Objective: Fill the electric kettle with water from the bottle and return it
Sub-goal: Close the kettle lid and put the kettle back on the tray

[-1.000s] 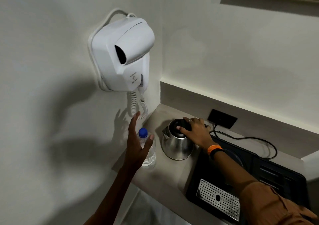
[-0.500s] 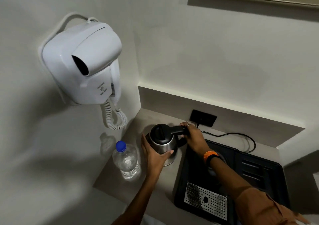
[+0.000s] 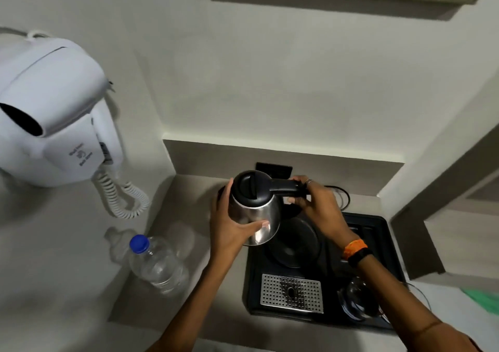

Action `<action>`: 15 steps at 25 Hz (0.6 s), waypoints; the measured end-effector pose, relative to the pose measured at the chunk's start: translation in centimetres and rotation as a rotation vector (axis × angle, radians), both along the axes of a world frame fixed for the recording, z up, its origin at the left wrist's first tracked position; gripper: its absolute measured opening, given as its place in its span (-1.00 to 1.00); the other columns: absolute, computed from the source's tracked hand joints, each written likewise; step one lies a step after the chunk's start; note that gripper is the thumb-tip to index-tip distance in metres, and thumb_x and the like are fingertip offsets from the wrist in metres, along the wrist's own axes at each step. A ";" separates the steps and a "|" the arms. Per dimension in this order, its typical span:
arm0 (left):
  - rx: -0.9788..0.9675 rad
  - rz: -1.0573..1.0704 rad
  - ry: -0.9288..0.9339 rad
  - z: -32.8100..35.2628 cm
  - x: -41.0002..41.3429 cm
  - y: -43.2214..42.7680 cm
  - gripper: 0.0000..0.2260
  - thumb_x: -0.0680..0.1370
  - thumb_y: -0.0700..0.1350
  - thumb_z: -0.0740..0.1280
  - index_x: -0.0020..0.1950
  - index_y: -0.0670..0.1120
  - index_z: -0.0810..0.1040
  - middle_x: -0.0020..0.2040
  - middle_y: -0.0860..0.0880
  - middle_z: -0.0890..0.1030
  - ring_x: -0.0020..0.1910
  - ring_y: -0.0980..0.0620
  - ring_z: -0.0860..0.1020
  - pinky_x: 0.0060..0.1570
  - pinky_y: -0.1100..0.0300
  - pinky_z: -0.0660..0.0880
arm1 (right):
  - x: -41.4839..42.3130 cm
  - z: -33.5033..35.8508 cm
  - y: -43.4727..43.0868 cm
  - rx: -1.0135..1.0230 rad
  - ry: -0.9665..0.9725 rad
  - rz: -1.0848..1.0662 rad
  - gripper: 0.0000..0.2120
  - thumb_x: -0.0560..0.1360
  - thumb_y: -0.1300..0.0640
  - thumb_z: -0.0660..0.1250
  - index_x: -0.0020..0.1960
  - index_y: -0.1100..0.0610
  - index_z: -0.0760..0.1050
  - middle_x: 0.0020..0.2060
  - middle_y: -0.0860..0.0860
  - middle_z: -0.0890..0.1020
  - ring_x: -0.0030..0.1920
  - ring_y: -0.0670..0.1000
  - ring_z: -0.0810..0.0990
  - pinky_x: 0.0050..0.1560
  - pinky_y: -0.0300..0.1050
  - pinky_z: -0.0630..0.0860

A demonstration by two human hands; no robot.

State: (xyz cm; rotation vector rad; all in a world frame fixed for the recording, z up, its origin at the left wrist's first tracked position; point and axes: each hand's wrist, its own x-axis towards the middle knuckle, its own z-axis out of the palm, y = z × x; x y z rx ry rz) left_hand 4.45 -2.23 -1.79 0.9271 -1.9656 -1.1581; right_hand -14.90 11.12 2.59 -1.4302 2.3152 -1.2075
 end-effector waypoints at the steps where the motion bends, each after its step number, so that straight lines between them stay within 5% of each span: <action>1: 0.023 -0.036 0.013 0.3 -1.1 0.8 0.08 0.03 0.22 0.66 0.50 0.32 0.27 0.46 0.08 0.38 0.36 0.21 0.37 0.24 0.47 0.29 | -0.6 0.4 1.4 0.003 0.017 -0.037 -0.58 0.49 0.27 0.52 0.32 0.14 0.56 0.08 -0.03 0.70 0.09 -0.06 0.62 0.10 -0.50 0.41; 6: 0.105 -0.146 -0.007 -0.1 -4.7 4.7 0.10 0.02 0.25 0.64 0.50 0.37 0.23 0.48 0.07 0.34 0.46 0.06 0.38 0.45 0.02 0.40 | -2.5 -0.2 7.0 0.042 -0.018 -0.177 -0.54 0.48 0.27 0.54 0.36 0.21 0.55 0.13 0.13 0.72 0.13 0.11 0.69 0.18 0.10 0.64; 15: 0.081 -0.217 -0.119 -1.8 -6.2 7.2 0.11 0.10 0.07 0.73 0.51 0.38 0.21 0.56 0.03 0.26 0.56 -0.04 0.26 0.51 -0.20 0.33 | -2.6 -3.4 11.0 0.022 -0.148 -0.256 -0.55 0.50 0.28 0.51 0.36 0.15 0.53 0.10 0.06 0.69 0.12 0.05 0.68 0.17 -0.01 0.64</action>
